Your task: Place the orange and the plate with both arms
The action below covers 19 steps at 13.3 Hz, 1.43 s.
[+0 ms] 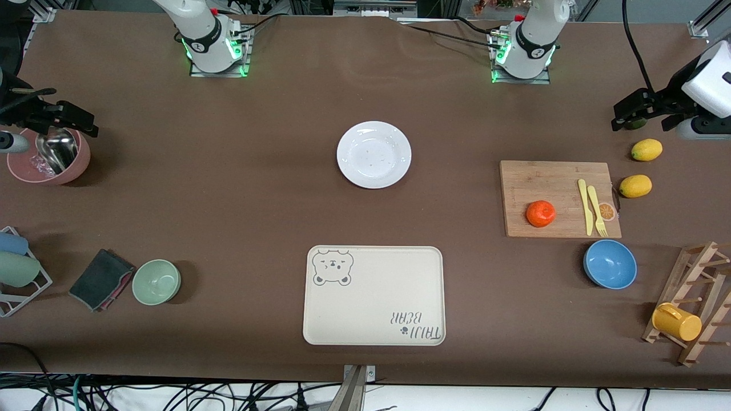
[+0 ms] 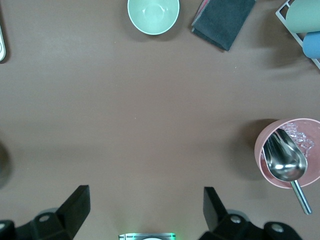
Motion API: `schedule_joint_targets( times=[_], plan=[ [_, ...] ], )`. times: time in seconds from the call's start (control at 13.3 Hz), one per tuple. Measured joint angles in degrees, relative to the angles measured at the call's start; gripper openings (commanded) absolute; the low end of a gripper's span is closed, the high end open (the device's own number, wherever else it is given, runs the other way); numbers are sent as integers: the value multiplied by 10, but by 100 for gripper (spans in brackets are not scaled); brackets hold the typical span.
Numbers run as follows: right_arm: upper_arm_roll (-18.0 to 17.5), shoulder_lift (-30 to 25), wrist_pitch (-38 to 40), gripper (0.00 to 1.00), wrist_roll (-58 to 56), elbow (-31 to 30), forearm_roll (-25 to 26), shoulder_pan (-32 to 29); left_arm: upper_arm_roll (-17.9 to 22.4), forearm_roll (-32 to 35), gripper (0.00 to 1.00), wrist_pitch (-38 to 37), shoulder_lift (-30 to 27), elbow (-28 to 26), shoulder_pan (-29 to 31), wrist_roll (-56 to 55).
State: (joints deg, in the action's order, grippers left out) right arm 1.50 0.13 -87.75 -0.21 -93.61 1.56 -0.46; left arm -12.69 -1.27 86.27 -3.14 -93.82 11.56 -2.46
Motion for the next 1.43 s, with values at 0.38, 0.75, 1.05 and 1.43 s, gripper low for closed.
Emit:
schedule_joint_targets(
  times=[0.38,0.75,1.05,1.43],
  plan=[
    [0,0,0,100,0,0,0,0,-1,0,100,0,0,0,0,0],
    [0,0,0,100,0,0,0,0,-1,0,100,0,0,0,-1,0],
    [0,0,0,100,0,0,0,0,-3,0,100,0,0,0,-1,0],
    [0,0,0,100,0,0,0,0,-8,0,100,0,0,0,-1,0]
  ],
)
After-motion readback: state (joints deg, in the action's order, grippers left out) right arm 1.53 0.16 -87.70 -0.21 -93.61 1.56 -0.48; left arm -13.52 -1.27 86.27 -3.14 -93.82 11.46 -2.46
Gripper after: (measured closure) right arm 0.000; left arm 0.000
